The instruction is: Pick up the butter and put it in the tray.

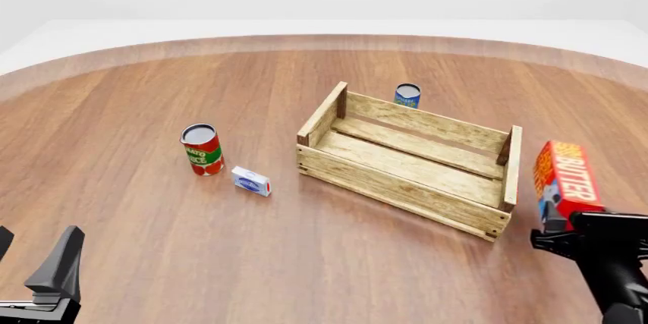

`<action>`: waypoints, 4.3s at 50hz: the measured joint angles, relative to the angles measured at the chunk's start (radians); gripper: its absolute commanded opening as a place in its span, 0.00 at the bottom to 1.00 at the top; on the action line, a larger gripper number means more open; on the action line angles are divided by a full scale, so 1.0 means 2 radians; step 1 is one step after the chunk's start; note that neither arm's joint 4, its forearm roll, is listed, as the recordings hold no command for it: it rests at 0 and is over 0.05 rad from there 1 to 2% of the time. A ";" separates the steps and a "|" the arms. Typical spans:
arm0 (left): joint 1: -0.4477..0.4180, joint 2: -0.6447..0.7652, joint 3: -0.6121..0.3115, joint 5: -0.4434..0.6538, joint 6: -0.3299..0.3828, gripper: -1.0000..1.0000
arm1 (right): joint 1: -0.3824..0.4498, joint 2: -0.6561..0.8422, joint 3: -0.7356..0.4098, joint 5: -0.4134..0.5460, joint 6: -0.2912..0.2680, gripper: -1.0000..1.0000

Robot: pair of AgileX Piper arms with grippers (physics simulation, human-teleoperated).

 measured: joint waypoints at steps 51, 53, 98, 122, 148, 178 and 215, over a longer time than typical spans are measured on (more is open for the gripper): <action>0.000 0.000 0.000 0.000 0.000 1.00 | 0.021 -0.358 -0.015 0.309 -0.005 0.00; 0.000 0.000 0.000 0.000 0.000 1.00 | 0.024 -0.371 -0.020 0.324 -0.006 0.00; 0.000 0.000 0.000 0.000 0.000 1.00 | 0.117 -0.448 -0.122 0.479 -0.039 0.00; 0.000 0.000 0.000 0.000 0.000 1.00 | 0.166 -0.370 -0.142 0.429 -0.045 0.00; 0.000 0.000 0.000 0.000 0.000 1.00 | 0.211 -0.252 -0.174 0.359 -0.043 0.00; 0.000 0.000 0.000 0.000 0.000 1.00 | 0.241 -0.142 -0.207 0.312 -0.036 0.00; 0.000 0.000 0.000 0.000 0.000 1.00 | 0.261 -0.051 -0.239 0.281 -0.031 0.00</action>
